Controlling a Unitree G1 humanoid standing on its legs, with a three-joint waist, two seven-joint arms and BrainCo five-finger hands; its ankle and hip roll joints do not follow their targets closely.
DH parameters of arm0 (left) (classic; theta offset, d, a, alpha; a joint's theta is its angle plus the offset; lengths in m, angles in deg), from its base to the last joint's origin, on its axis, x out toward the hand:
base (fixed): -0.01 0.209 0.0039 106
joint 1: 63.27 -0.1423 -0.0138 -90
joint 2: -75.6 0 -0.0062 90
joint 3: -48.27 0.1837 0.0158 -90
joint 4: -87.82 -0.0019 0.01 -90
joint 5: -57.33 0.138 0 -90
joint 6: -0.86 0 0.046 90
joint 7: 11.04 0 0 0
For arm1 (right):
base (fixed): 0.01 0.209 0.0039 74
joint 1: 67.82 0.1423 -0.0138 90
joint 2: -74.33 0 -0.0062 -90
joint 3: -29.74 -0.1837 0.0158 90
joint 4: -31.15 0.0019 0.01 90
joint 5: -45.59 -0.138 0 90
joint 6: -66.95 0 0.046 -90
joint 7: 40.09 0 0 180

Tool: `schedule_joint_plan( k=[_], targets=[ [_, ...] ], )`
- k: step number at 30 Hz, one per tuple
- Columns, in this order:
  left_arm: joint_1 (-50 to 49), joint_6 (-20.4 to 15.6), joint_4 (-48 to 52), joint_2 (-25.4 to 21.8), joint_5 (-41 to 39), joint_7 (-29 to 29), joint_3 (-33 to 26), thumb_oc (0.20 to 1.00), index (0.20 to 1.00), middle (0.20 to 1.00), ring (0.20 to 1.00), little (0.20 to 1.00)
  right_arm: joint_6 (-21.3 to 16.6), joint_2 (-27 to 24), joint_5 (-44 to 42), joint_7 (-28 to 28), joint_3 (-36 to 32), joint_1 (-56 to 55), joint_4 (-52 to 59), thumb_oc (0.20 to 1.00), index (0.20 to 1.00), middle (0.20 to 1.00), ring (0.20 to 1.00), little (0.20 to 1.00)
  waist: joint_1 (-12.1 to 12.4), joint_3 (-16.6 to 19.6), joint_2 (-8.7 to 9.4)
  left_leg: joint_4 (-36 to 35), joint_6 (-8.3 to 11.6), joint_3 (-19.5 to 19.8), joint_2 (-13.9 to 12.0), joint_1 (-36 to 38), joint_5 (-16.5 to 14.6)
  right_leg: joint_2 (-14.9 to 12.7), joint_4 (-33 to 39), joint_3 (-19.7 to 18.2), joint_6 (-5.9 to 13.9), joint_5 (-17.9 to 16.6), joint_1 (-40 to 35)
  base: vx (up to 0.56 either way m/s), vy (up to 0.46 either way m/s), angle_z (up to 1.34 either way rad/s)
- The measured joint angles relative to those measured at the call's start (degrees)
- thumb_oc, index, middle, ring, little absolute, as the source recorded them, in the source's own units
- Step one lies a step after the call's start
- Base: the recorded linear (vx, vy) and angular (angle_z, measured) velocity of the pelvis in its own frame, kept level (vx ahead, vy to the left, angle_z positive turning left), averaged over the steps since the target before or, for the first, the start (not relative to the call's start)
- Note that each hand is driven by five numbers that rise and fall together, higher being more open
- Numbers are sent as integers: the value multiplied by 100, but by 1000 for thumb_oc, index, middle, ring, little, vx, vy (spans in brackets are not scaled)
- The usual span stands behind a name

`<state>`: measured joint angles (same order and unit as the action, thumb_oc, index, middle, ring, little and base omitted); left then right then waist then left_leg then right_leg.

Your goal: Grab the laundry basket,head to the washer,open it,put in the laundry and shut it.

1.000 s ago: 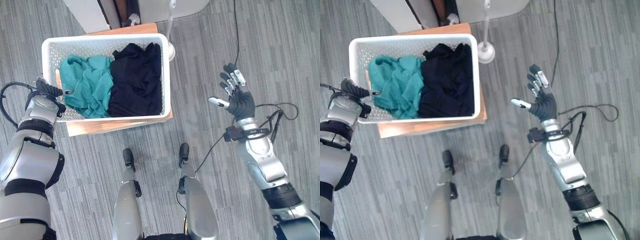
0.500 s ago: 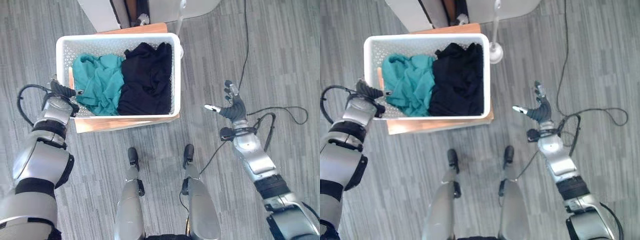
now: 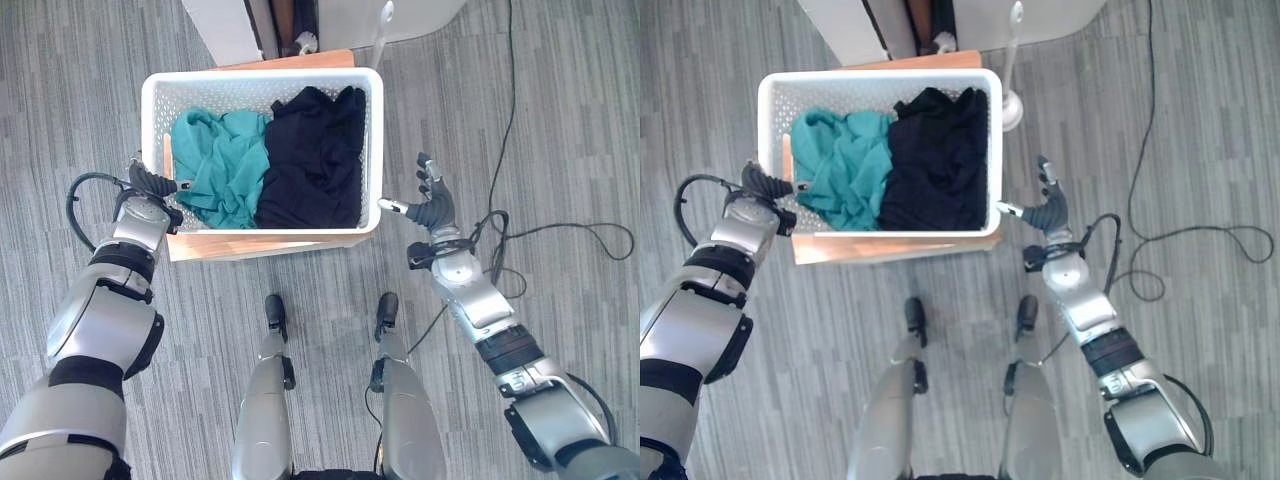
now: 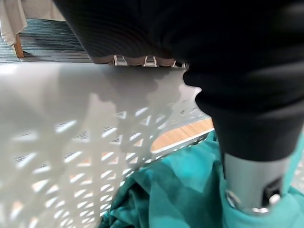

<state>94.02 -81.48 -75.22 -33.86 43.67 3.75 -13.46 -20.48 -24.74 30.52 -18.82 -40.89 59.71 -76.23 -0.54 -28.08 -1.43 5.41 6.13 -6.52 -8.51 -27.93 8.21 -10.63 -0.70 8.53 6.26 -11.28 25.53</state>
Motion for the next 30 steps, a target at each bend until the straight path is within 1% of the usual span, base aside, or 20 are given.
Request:
schedule_joint_plan(
  k=[5, 8, 10, 11, 14, 18, 22, 27, 30],
  targets=[
    [-4, 6, -7, 32, -20, -9, -4, 1000, 1000, 1000, 1000, 1000, 6, 13, -36, 20, 113, 385, -467, 1000, 1000, 1000, 1000, 1000, -4, 0, 0, 187, -18, 4, 6, -92, -76, -32, -98, -21, 11, 17, 61, 1, 25, 0],
    [-3, 3, -12, 46, -171, -3, -5, 1000, 1000, 1000, 1000, 1000, 16, 153, -216, 117, 113, 834, -823, 1000, 1000, 1000, 1000, 1000, 5, 0, 1, 271, -35, 9, 8, -146, -130, -40, -109, -29, 8, 13, 77, 2, 23, 0],
    [3, -25, -8, 45, -202, 1, -6, 1000, 1000, 1000, 1000, 1000, 11, 182, -307, 130, 112, 1064, -765, 1000, 1000, 1000, 1000, 1000, 8, 11, 9, 385, -48, 12, 0, -234, -169, -40, -150, -40, 10, 15, 139, 16, 32, -2],
    [-1, -100, -10, 44, -218, 0, -2, 1000, 1000, 1000, 1000, 1000, 0, 175, -435, 145, 109, 1141, -627, 1000, 1000, 1000, 1000, 1000, 13, 11, 10, 454, -49, 10, 3, -263, -190, -46, -167, -50, 10, 15, 149, 17, 36, -1],
    [-2, -113, -13, 52, -220, 0, 6, 1000, 1000, 1000, 1000, 1000, -13, 181, -490, 217, 114, 1138, -496, 1000, 1000, 1000, 1000, 1000, 10, 30, 45, 554, -65, 7, 4, -290, -251, -57, -203, -59, 10, 32, 150, 0, 0, 0],
    [6, -124, -9, 51, -220, 0, 7, 1000, 1000, 1000, 1000, 1000, -10, 136, -490, 244, 124, 1182, -491, 1000, 1000, 1000, 1000, 1000, 3, 30, 46, 774, -94, 12, 4, -388, -373, -73, -227, -71, 14, 41, 163, 0, 0, 0],
    [23, -126, -4, 34, -220, 2, 8, 1000, 1000, 1000, 1000, 1000, 2, 184, -484, 238, 286, 1423, -850, 1000, 1000, 1000, 1000, 1000, 10, 61, 73, 857, -112, -33, 15, -472, -415, -95, -293, -146, 17, 44, 272, -5, 8, -4],
    [41, -116, 40, 19, -216, 7, 8, 1000, 1000, 1000, 1000, 1000, 57, 186, -483, 214, 330, 1128, -848, 1000, 1000, 1000, 1000, 1000, 1, 65, 73, 987, -136, -15, 34, -587, -460, -122, -357, -149, 40, 63, 346, 0, 0, 0],
    [5, -17, 0, 49, -211, -5, 61, 1000, 1000, 1000, 1000, 1000, 109, 189, -484, 200, 333, 1061, -963, 1000, 1000, 1000, 1000, 1000, 5, 65, 74, 1039, -153, 1, 52, -691, -475, -140, -381, -145, 39, 62, 423, -5, 13, 2]
  ],
)
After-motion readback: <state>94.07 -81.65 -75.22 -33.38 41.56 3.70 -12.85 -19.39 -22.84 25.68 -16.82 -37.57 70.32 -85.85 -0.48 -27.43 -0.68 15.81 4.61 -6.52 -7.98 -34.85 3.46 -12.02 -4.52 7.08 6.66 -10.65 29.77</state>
